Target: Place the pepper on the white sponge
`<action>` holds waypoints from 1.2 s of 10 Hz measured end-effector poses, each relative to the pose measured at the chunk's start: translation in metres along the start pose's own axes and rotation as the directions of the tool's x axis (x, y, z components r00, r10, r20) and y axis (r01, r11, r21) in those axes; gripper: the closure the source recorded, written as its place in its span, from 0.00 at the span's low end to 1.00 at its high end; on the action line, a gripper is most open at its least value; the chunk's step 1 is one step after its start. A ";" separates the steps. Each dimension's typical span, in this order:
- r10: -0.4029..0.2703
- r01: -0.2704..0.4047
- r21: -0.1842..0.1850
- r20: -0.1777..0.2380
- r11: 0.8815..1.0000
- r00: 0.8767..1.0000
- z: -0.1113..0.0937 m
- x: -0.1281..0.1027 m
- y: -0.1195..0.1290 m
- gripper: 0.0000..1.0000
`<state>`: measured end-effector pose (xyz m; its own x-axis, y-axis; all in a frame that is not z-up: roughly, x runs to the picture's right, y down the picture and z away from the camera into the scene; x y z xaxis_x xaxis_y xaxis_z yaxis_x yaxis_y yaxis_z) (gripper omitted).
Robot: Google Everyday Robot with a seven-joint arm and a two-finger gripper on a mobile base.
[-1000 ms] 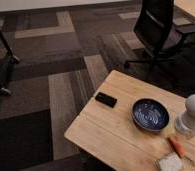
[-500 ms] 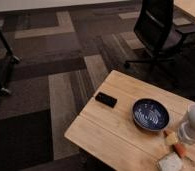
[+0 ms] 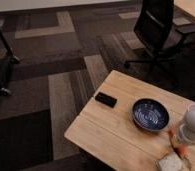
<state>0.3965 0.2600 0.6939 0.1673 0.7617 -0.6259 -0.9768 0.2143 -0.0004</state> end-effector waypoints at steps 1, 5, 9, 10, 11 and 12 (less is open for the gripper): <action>-0.135 0.135 0.019 -0.028 0.991 0.991 -0.013 0.008 0.023 0.87; -0.281 0.283 0.046 -0.046 0.958 0.959 -0.060 0.026 0.055 0.87; -0.298 0.300 0.009 -0.070 0.954 0.952 -0.049 0.075 0.063 0.87; -0.294 0.295 0.004 -0.071 0.955 0.953 -0.043 0.079 0.063 0.87; -0.292 0.293 -0.008 -0.070 0.956 0.954 -0.033 0.081 0.063 0.87; -0.306 0.305 -0.025 -0.067 0.952 0.950 -0.019 0.078 0.067 0.87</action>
<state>0.3419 0.3223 0.6298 0.4486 0.6172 -0.6464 -0.8824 0.4206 -0.2107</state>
